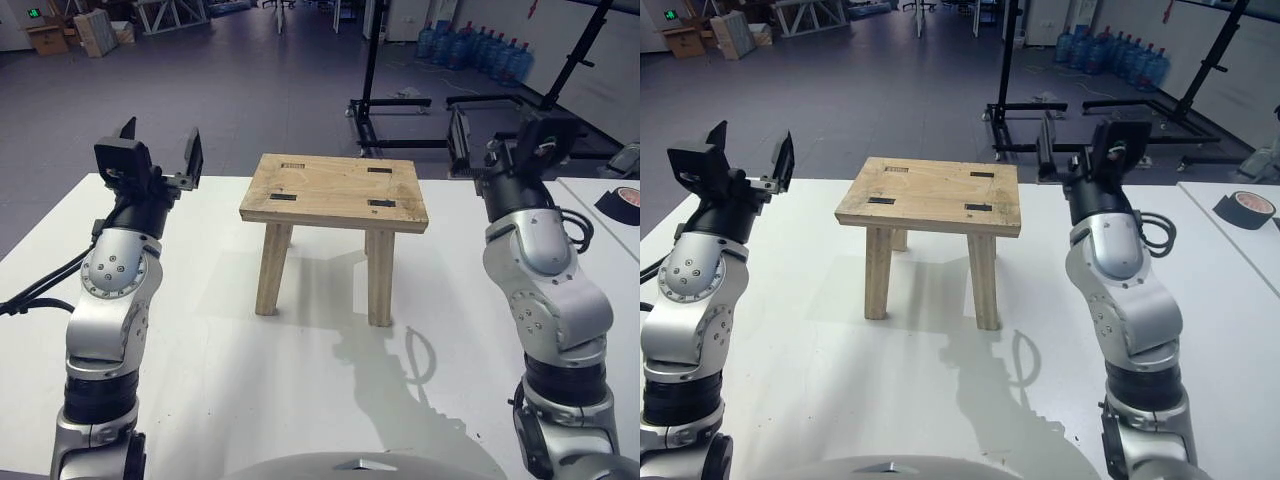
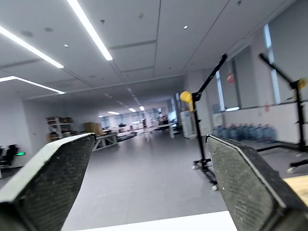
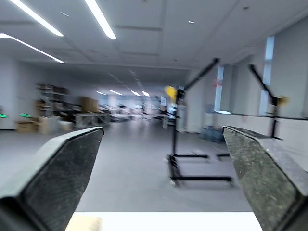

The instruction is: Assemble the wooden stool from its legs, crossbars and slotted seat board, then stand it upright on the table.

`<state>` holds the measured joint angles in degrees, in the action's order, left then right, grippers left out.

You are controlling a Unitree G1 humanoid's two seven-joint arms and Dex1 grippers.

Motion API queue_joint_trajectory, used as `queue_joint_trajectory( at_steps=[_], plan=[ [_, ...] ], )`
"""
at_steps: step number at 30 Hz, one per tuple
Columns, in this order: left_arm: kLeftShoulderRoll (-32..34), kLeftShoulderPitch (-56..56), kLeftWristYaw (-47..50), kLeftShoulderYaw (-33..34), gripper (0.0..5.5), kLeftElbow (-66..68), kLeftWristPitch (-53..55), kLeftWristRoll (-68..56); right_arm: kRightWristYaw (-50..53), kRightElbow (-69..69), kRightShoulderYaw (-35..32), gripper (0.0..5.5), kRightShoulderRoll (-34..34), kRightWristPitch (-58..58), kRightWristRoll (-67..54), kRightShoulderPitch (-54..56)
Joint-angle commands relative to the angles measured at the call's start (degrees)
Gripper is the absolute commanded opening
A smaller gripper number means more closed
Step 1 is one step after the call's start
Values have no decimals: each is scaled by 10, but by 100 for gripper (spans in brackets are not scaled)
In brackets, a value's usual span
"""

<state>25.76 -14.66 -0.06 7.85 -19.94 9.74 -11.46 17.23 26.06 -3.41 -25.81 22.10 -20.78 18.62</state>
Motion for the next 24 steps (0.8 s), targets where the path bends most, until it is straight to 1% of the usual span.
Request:
queue_joint_trajectory(
  at_steps=[1, 4, 6, 10, 15, 24],
  plan=[
    [-38, 17, -59, -13, 419, 133, -128, 10, -46, -114, -2, 452, 39, -106, 53, -23],
    [-58, 2, -74, -18, 419, 215, -187, 26, -68, -211, 0, 452, 62, -190, 97, -22],
    [-63, -5, -80, -21, 419, 269, -221, 43, -74, -260, -2, 452, 76, -237, 122, -40],
    [-78, -3, -83, -15, 419, 327, -264, 53, -95, -312, 5, 452, 98, -304, 158, -63],
    [-93, -7, -96, -15, 419, 334, -295, 50, -111, -332, -5, 452, 111, -332, 174, -61],
    [-102, -2, -94, -12, 419, 332, -300, 61, -129, -337, -21, 452, 125, -337, 183, -62]
  ],
)
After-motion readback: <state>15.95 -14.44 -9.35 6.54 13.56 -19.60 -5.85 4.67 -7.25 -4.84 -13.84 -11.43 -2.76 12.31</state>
